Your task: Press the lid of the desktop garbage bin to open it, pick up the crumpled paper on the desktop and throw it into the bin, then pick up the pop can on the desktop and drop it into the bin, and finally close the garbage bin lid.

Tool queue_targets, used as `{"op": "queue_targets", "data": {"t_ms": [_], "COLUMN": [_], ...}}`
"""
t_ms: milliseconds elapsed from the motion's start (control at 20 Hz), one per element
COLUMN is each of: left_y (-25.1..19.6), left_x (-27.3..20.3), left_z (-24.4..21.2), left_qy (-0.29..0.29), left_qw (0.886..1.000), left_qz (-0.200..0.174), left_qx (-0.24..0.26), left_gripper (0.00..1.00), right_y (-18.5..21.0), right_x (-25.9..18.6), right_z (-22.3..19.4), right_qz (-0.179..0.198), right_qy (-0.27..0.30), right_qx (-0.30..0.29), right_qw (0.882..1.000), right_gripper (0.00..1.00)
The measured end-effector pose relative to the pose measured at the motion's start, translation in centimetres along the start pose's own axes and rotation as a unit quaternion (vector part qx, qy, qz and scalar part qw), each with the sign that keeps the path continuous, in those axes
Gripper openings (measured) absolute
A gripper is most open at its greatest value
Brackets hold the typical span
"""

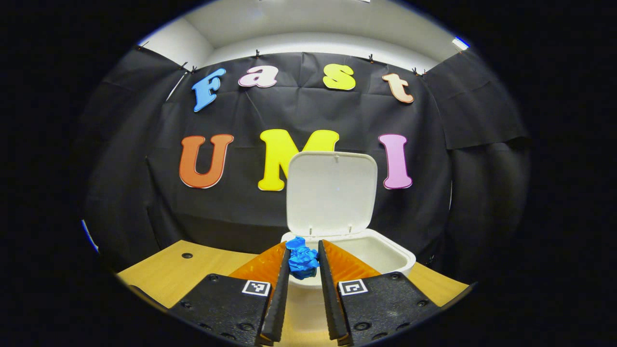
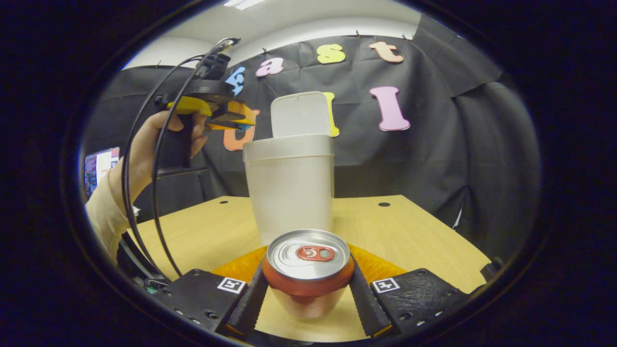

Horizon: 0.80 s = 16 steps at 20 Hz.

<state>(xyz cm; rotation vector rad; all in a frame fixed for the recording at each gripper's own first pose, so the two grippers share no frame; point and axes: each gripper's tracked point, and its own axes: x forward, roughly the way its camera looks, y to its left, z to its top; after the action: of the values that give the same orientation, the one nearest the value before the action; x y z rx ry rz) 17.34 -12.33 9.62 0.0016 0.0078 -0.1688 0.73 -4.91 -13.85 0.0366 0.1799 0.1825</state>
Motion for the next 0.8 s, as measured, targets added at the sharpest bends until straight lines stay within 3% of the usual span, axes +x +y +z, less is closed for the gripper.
{"op": "queue_targets", "data": {"t_ms": [350,500,550,600,650,800], "left_y": [-3.1,-4.3,-4.5,-4.7,-5.1,-5.3], "left_x": [5.0,5.8,5.7,5.6,5.7,4.6], "left_z": [-0.6,-1.1,-1.4,-1.6,-1.8,-2.2], "left_qy": [0.018,0.024,0.026,0.028,0.03,0.035], "left_qw": [0.999,0.999,0.999,0.999,0.999,0.998], "left_qz": [0.013,0.002,0.002,0.001,-0.002,0.013], "left_qx": [0.036,0.047,0.046,0.039,0.031,0.043], "left_gripper": [0.37,0.37,0.44,0.4,0.43,0.83], "right_y": [-0.4,-0.9,-1.2,-1.4,-1.6,-2.6], "right_x": [-0.3,-0.3,-0.4,-0.4,-0.5,-0.5], "right_z": [-0.3,-0.5,-0.6,-0.7,-0.9,-1.1], "right_qz": [0.011,0.008,0.007,0.006,0.006,-0.003], "right_qy": [0.005,0.01,0.011,0.013,0.014,0.016], "right_qx": [0.023,0.031,0.033,0.036,0.039,0.046], "right_qw": [1.0,0.999,0.999,0.999,0.999,0.999], "right_gripper": [0.8,0.8,0.8,0.8,0.8,0.8]}}
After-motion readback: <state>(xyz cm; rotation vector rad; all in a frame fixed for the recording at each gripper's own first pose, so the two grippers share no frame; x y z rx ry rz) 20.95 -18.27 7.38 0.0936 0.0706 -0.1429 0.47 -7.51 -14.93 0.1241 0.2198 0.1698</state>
